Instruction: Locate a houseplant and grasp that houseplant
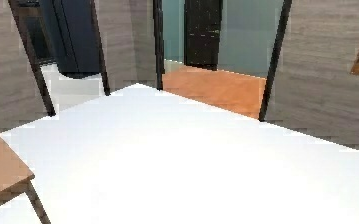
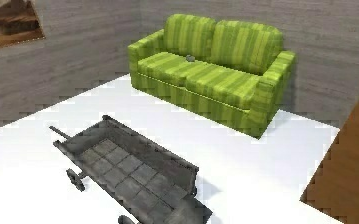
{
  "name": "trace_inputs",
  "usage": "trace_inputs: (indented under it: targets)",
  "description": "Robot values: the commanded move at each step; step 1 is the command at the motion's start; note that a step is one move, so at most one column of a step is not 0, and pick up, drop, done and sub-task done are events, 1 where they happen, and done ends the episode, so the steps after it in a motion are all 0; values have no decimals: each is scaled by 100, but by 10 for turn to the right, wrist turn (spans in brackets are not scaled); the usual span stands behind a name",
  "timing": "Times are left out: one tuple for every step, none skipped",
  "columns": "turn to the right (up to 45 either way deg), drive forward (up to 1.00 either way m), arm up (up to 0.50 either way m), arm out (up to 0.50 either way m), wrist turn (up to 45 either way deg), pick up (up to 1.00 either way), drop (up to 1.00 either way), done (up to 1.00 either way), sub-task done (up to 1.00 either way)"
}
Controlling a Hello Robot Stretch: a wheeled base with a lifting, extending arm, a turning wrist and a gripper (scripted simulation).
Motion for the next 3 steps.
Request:
trace_inputs:
  targets:
    - [30,0,0,0,0,0,0,0,0]
    - [0,50,0,0,0,0,0,0,0]
    - [-360,0,0,0,0,0,0,0,0]
